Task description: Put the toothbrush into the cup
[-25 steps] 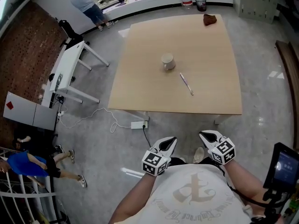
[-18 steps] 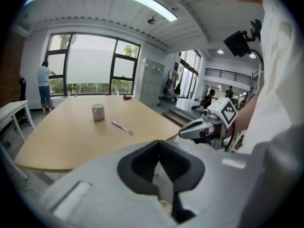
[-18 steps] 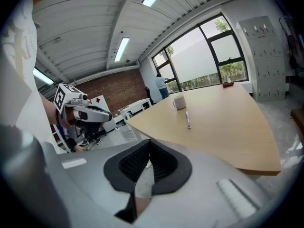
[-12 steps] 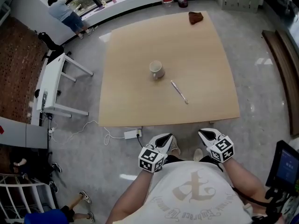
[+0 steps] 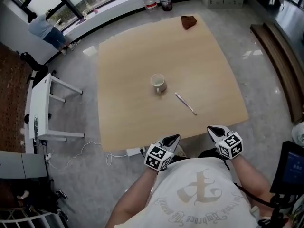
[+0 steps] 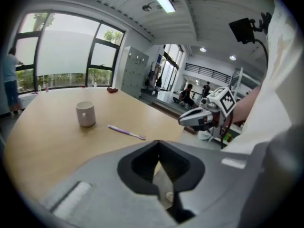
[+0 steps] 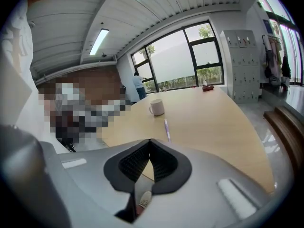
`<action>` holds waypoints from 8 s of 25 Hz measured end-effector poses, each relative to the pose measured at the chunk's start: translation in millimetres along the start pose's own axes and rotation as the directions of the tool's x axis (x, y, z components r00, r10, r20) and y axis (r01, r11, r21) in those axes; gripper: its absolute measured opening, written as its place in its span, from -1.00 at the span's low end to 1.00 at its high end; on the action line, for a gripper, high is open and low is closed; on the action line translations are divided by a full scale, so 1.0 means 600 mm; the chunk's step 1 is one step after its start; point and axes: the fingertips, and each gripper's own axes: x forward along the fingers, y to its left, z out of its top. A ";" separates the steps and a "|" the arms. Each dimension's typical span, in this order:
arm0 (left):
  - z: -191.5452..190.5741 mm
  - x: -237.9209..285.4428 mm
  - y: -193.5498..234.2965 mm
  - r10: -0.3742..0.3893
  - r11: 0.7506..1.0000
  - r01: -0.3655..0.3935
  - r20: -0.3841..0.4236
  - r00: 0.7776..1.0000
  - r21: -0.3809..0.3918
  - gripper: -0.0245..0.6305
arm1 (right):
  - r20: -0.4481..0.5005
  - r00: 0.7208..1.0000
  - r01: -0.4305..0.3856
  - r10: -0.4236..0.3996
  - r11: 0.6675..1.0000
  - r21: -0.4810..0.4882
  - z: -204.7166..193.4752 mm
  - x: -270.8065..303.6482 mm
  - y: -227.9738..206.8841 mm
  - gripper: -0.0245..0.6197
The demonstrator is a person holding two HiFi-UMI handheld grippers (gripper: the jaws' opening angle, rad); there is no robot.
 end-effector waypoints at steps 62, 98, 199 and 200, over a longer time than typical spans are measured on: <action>-0.064 0.283 0.142 0.255 0.032 0.811 -0.790 0.558 0.584 -0.68 | -0.003 0.964 0.249 -0.266 0.900 0.358 -0.059 -0.063 -0.172 -0.89; -0.059 0.269 0.120 0.222 0.115 0.778 -0.780 0.586 0.617 -0.82 | 0.004 0.962 0.260 -0.275 0.917 0.303 -0.050 -0.059 -0.144 -0.89; 0.262 0.155 0.467 0.266 0.964 -0.264 0.061 0.962 -0.032 -0.82 | -0.010 0.999 0.032 -0.031 0.995 0.094 0.126 0.110 -0.074 -0.89; 0.260 0.157 0.468 0.268 0.963 -0.267 0.054 0.962 -0.033 -0.82 | -0.013 0.999 0.034 -0.033 0.995 0.097 0.124 0.108 -0.076 -0.89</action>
